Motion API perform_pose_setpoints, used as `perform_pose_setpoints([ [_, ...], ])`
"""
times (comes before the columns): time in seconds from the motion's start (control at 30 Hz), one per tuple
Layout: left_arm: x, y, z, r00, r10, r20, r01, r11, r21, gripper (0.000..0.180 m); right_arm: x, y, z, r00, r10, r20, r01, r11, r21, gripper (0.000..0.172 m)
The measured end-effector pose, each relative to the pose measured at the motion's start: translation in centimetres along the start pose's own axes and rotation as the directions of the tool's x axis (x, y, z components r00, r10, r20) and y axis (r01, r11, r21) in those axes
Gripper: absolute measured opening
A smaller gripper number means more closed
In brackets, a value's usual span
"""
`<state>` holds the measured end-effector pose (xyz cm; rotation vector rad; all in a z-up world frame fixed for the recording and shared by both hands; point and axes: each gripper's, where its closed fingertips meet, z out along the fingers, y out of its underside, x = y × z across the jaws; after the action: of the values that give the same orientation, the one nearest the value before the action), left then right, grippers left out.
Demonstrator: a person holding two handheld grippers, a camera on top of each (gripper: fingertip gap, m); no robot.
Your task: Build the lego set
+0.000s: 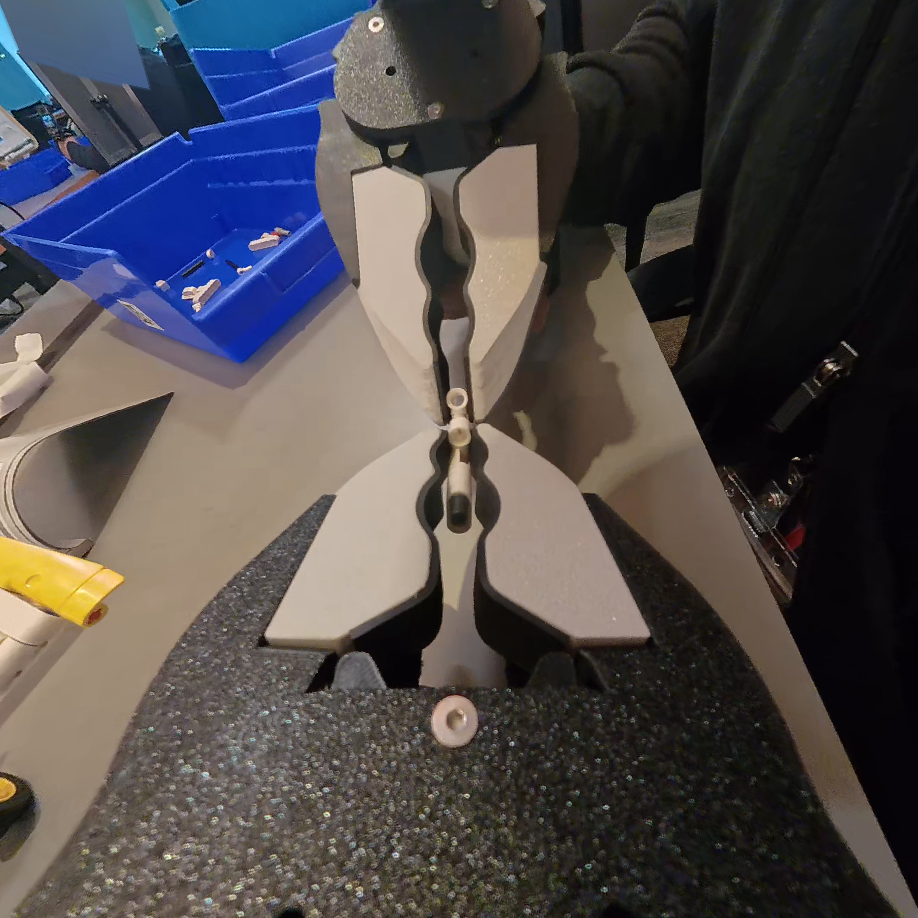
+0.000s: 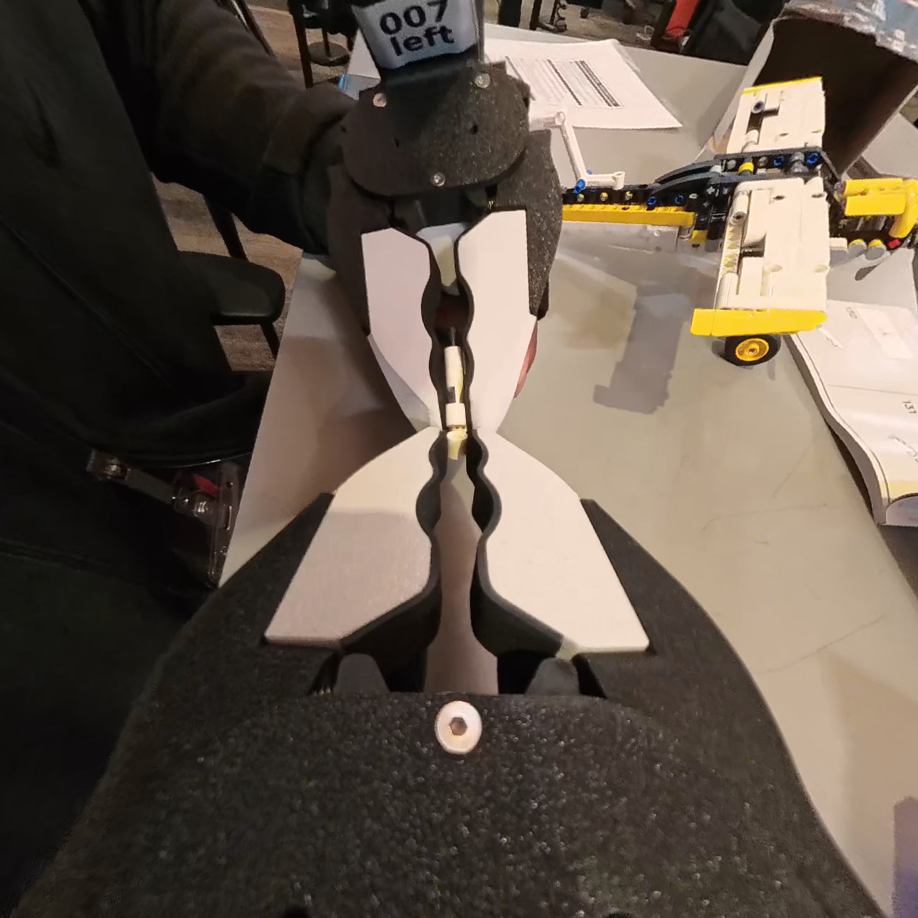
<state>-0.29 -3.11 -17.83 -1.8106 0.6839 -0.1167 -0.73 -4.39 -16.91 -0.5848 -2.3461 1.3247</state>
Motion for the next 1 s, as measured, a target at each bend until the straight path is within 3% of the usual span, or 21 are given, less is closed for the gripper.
perform_pose_setpoints([
  [0.37,-0.8,-2.3,-1.1,0.975,-0.221,-0.025,0.222,0.961,0.165,0.007,1.1,-2.3,-1.0,1.0,-0.008,0.027,0.009,0.999,-0.035,0.007],
  [0.57,-0.4,-1.4,-0.9,0.979,-0.204,0.023,0.201,0.975,0.093,0.007,0.7,-3.8,-1.0,0.996,0.005,0.086,0.001,0.998,-0.07,0.007],
  [0.73,0.0,-0.6,-0.7,0.982,-0.183,0.035,0.182,0.983,0.033,0.008,-0.1,-2.3,0.2,0.991,-0.005,0.137,0.036,0.974,-0.225,0.007],
  [1.0,0.4,0.1,-0.4,0.984,-0.173,0.035,0.174,0.984,-0.028,0.007,-0.5,-2.3,1.3,0.989,-0.025,0.143,0.065,0.957,-0.282,0.007],
])
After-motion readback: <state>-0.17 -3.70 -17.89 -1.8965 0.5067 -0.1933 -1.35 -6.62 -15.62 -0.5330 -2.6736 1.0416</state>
